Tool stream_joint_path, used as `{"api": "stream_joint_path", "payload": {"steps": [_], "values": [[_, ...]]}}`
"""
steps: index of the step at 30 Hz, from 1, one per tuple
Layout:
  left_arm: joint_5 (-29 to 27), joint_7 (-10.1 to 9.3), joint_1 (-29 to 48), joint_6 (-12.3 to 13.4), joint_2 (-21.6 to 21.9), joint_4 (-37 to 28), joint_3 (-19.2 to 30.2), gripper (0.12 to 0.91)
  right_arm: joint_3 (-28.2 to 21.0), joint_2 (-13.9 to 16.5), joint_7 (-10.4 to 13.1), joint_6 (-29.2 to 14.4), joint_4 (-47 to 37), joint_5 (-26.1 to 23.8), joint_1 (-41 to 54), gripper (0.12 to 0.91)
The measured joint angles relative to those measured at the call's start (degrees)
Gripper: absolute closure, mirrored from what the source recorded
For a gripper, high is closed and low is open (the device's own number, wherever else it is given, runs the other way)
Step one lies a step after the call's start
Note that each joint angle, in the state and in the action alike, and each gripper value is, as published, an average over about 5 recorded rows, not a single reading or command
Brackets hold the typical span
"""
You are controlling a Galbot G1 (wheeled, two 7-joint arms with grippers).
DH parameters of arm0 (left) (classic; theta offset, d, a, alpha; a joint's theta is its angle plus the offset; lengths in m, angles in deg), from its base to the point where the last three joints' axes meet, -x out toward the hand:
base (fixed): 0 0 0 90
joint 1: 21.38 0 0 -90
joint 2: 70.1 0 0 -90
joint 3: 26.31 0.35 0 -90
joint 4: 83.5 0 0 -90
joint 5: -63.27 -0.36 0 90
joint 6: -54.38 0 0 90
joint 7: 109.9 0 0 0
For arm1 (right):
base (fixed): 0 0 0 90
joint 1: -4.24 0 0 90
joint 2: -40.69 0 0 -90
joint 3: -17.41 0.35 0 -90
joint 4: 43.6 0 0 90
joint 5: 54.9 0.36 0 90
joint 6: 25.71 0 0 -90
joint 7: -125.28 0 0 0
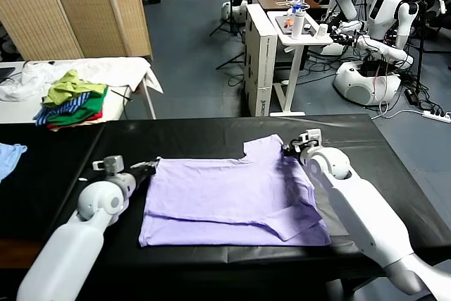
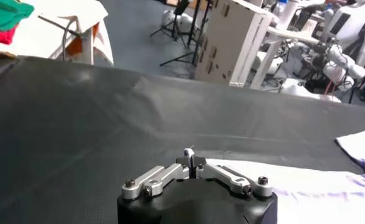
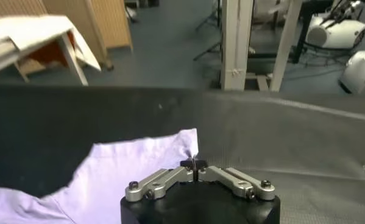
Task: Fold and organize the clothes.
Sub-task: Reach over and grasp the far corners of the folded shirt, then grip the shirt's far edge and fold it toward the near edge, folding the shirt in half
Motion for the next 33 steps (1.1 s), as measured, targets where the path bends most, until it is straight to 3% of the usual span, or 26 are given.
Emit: {"api": "stream_joint_path", "payload": {"steps": [9, 18, 27, 33], "values": [[2.0, -0.32, -5.8, -0.1, 3.5, 7.5, -3.2, 0.859, 4.5, 4.2, 3.8, 4.2, 10.8, 3.1, -6.8, 0.886], [3.2, -0.35, -12.9, -0.3, 8.2, 15.9, -6.8, 0.859, 8.9, 9.1, 5.0, 4.3, 21.0, 5.9, -14.6, 0.886], [2.9, -0.78, -20.3, -1.1, 8.8, 23.2, -9.1, 0.859, 13.1, 14.7, 8.2, 4.3, 31.1, 6.4, -25.2, 0.886], [2.2, -1.34, -23.8, -1.3, 8.4, 25.8, -9.8, 0.864, 14.6, 17.0, 8.2, 4.3, 34.3, 5.9, -30.9, 0.886]]}}
